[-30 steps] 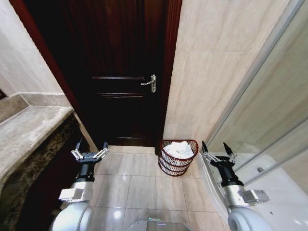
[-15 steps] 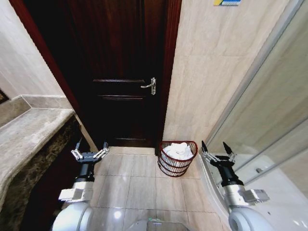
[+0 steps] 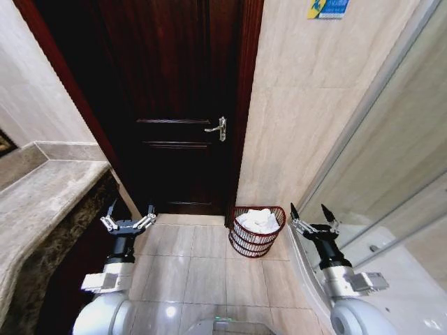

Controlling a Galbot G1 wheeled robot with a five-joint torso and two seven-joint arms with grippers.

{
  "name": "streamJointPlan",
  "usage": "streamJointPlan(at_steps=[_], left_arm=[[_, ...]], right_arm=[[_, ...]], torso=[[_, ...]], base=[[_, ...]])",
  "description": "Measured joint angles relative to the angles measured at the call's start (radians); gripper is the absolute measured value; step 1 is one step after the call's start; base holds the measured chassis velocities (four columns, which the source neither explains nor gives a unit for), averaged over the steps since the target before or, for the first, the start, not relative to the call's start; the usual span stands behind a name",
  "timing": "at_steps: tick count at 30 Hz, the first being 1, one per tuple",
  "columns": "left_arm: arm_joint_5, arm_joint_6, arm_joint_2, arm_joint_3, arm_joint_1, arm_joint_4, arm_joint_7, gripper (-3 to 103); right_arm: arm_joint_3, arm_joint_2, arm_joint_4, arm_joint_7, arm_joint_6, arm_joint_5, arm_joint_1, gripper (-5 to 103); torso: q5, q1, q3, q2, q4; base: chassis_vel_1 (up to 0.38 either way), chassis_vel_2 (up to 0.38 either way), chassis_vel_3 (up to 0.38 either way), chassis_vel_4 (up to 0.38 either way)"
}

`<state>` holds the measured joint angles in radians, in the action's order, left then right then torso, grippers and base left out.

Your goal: Discard the used towel into the hamper.

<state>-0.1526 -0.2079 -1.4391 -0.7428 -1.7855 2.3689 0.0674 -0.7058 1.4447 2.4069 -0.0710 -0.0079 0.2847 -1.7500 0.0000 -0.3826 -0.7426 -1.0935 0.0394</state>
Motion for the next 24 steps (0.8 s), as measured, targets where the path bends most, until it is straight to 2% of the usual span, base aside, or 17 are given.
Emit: streamJointPlan(at_steps=[13,24], left_arm=[[-0.005,0.001,0.004,0.001,0.000,0.001,-0.007,100],[-0.004,-0.014,-0.002,0.004,-0.005,0.001,-0.022,100]], right_arm=[[0.002,0.002,0.001,0.003,-0.004,-0.003,0.002,100],[0.000,0.008,0.006,0.002,0.000,0.000,-0.010,100]], torso=[[0.0000,-0.025,-0.032,-0.056,0.0000],[0.0000,-0.054,-0.067,-0.121,0.0000]], base=[[0.000,0.000,0.000,0.000],[0.000,0.000,0.000,0.000]])
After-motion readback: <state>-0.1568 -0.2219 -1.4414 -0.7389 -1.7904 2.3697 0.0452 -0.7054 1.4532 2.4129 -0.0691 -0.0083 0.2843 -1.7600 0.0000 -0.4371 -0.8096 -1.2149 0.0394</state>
